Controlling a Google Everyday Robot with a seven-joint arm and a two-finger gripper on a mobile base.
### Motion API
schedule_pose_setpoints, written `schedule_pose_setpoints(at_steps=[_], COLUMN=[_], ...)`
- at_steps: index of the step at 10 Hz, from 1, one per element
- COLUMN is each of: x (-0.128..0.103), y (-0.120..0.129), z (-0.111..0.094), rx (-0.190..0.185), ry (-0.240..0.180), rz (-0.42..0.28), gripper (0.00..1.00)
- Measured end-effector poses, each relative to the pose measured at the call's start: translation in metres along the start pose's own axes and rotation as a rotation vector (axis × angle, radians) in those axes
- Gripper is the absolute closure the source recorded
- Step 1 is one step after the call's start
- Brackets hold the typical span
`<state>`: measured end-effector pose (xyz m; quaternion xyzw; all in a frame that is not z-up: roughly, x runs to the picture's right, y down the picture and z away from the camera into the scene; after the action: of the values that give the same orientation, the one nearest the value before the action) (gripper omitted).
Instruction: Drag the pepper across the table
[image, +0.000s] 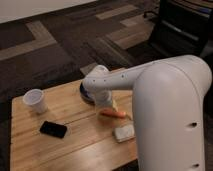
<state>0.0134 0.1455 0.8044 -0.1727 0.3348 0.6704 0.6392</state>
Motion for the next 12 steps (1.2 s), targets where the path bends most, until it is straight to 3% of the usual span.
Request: schedule_pose_setpoints(at_steps=[5, 8, 10, 12], x=[0.008, 0.019, 0.023, 0.017], y=[-0.032, -0.075, -0.082, -0.069], z=[0.005, -0.01, -0.017, -0.019], rx=[0.027, 0.068, 0.063, 0.024], ry=[0.023, 0.033, 0.026, 0.003], rz=[0.057, 0.122, 0.156, 0.16], gripper=[0.35, 0.35, 0.35, 0.35])
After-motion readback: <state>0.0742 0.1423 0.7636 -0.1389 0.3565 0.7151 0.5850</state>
